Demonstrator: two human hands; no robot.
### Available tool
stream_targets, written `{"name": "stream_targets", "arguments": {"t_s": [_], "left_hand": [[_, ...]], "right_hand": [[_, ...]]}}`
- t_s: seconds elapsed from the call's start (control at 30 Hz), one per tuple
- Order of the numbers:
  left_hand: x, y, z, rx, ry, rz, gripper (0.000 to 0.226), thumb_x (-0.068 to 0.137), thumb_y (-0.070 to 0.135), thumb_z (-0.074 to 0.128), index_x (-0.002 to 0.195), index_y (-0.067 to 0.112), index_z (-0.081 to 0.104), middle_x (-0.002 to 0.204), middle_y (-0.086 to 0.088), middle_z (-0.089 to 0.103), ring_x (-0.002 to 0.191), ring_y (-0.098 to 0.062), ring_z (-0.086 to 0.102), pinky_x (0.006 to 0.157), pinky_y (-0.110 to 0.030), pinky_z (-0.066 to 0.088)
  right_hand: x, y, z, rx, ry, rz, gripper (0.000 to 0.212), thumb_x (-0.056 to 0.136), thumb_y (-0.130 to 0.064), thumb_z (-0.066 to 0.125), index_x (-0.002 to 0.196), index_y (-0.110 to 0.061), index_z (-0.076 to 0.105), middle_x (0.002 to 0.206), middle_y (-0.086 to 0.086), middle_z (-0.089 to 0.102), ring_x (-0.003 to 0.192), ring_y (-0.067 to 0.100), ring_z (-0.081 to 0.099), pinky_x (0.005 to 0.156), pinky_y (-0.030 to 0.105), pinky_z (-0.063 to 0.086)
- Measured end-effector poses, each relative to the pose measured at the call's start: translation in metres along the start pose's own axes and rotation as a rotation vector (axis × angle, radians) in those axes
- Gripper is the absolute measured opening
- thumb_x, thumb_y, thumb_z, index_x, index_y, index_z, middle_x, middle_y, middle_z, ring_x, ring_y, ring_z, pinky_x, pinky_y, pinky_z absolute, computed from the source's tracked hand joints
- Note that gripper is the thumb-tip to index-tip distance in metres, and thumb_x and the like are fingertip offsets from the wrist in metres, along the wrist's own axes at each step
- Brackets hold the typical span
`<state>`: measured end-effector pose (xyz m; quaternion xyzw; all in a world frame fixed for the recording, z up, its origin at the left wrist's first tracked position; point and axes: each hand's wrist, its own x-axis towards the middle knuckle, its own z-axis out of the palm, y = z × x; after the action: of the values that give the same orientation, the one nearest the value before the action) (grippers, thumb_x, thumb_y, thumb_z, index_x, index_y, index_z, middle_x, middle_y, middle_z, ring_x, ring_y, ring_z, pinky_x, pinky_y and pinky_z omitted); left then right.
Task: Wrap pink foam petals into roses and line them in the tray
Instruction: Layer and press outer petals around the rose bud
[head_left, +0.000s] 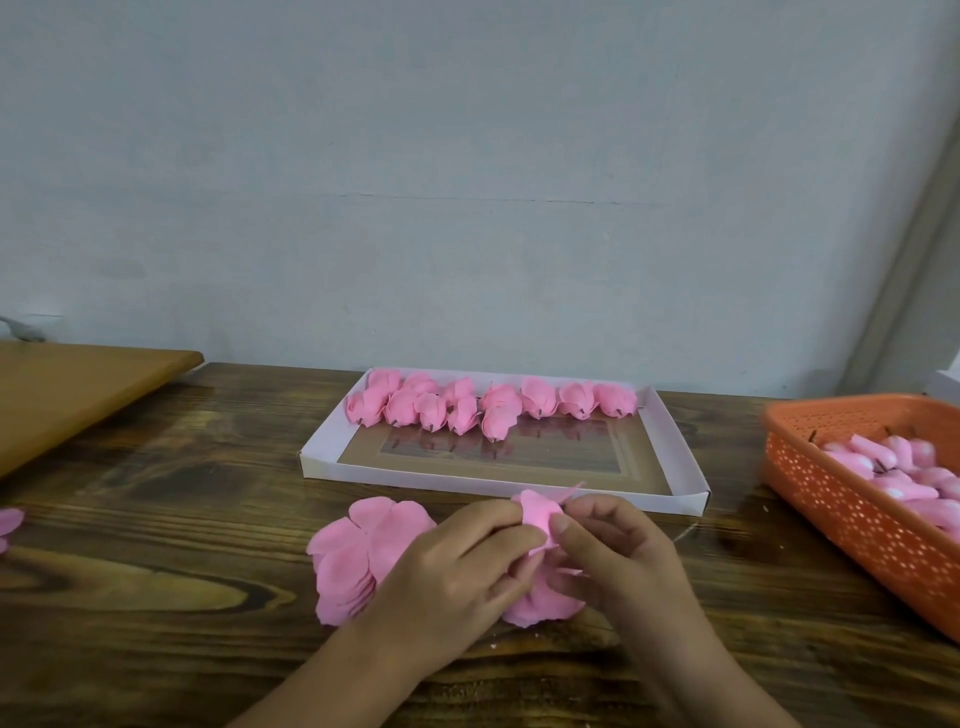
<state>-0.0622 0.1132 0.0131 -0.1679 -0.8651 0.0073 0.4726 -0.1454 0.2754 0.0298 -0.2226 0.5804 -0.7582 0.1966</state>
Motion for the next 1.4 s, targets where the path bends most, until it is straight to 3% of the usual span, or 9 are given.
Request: {"name": "stream_targets", "arguments": {"t_s": [0.33, 0.43, 0.57, 0.67, 0.77, 0.97, 1.1, 1.3, 1.4], "left_hand": [[0.004, 0.001, 0.003, -0.285, 0.103, -0.162, 0.013, 0.088, 0.012, 0.071, 0.1, 0.012, 0.071, 0.107, 0.001, 0.062, 0.093, -0.007, 0.062, 0.084, -0.016, 0.053], [0.004, 0.007, 0.002, -0.439, 0.064, -0.382, 0.036, 0.085, 0.028, 0.072, 0.119, 0.027, 0.059, 0.118, 0.014, 0.056, 0.105, 0.007, 0.058, 0.085, -0.014, 0.054], [0.009, 0.013, -0.002, -0.831, -0.008, -0.861, 0.065, 0.067, 0.048, 0.084, 0.121, 0.064, 0.05, 0.124, 0.018, 0.06, 0.105, -0.006, 0.069, 0.08, -0.02, 0.058], [0.013, 0.014, 0.0, -1.183, -0.127, -1.003, 0.066, 0.065, 0.052, 0.09, 0.122, 0.052, 0.058, 0.128, 0.015, 0.065, 0.106, -0.016, 0.072, 0.084, -0.035, 0.062], [0.016, 0.02, 0.001, -1.392, -0.087, -1.065, 0.056, 0.071, 0.04, 0.09, 0.122, 0.036, 0.066, 0.125, 0.0, 0.071, 0.112, -0.025, 0.071, 0.083, -0.035, 0.061], [0.017, 0.018, 0.002, -1.364, 0.054, -1.211, 0.035, 0.067, 0.025, 0.088, 0.1, 0.027, 0.076, 0.104, -0.005, 0.077, 0.1, -0.023, 0.074, 0.078, -0.033, 0.061], [0.017, 0.019, 0.001, -1.299, 0.072, -1.18, 0.031, 0.066, 0.022, 0.089, 0.094, 0.026, 0.077, 0.094, -0.004, 0.078, 0.089, -0.013, 0.074, 0.072, -0.024, 0.057], [0.014, 0.016, 0.004, -1.17, 0.1, -1.118, 0.028, 0.07, 0.025, 0.085, 0.097, 0.028, 0.077, 0.094, -0.01, 0.078, 0.093, -0.031, 0.074, 0.079, -0.04, 0.062], [0.012, 0.016, 0.005, -1.115, 0.1, -1.03, 0.027, 0.074, 0.022, 0.087, 0.096, 0.032, 0.077, 0.096, -0.001, 0.079, 0.091, -0.018, 0.076, 0.073, -0.025, 0.059]], "right_hand": [[0.0, -0.003, -0.006, 0.095, -0.166, 0.034, 0.041, 0.067, -0.021, 0.08, 0.107, -0.015, 0.077, 0.107, 0.018, 0.074, 0.094, 0.026, 0.072, 0.076, 0.025, 0.058], [0.0, -0.003, -0.005, 0.105, -0.122, -0.016, 0.036, 0.066, -0.021, 0.08, 0.102, -0.017, 0.078, 0.102, 0.016, 0.076, 0.085, 0.022, 0.071, 0.073, 0.026, 0.058], [0.0, 0.0, -0.006, 0.089, -0.034, -0.078, 0.036, 0.068, -0.024, 0.08, 0.103, -0.02, 0.075, 0.102, 0.013, 0.076, 0.082, 0.021, 0.072, 0.07, 0.032, 0.058], [-0.001, 0.002, -0.003, 0.029, -0.004, -0.181, 0.03, 0.069, -0.024, 0.079, 0.098, -0.025, 0.076, 0.097, 0.009, 0.077, 0.079, 0.017, 0.073, 0.063, 0.025, 0.056], [-0.002, 0.006, 0.003, -0.079, -0.006, -0.328, 0.025, 0.074, -0.015, 0.074, 0.096, -0.028, 0.076, 0.096, 0.005, 0.078, 0.083, 0.018, 0.075, 0.068, 0.022, 0.057], [-0.003, 0.016, 0.004, -0.266, 0.004, -0.482, 0.031, 0.083, -0.01, 0.074, 0.1, -0.036, 0.072, 0.104, 0.002, 0.074, 0.093, 0.023, 0.073, 0.073, 0.032, 0.06], [-0.003, 0.018, 0.002, -0.336, 0.008, -0.555, 0.043, 0.084, 0.0, 0.071, 0.101, -0.039, 0.069, 0.108, -0.005, 0.067, 0.098, 0.02, 0.068, 0.075, 0.025, 0.058], [-0.005, 0.017, 0.002, -0.206, -0.064, -0.422, 0.026, 0.088, -0.009, 0.068, 0.106, -0.028, 0.065, 0.107, 0.008, 0.074, 0.098, 0.026, 0.072, 0.074, 0.029, 0.059], [-0.006, 0.014, 0.003, -0.156, -0.085, -0.386, 0.03, 0.092, -0.004, 0.064, 0.11, -0.028, 0.062, 0.106, 0.005, 0.075, 0.094, 0.022, 0.073, 0.071, 0.023, 0.057]]}}
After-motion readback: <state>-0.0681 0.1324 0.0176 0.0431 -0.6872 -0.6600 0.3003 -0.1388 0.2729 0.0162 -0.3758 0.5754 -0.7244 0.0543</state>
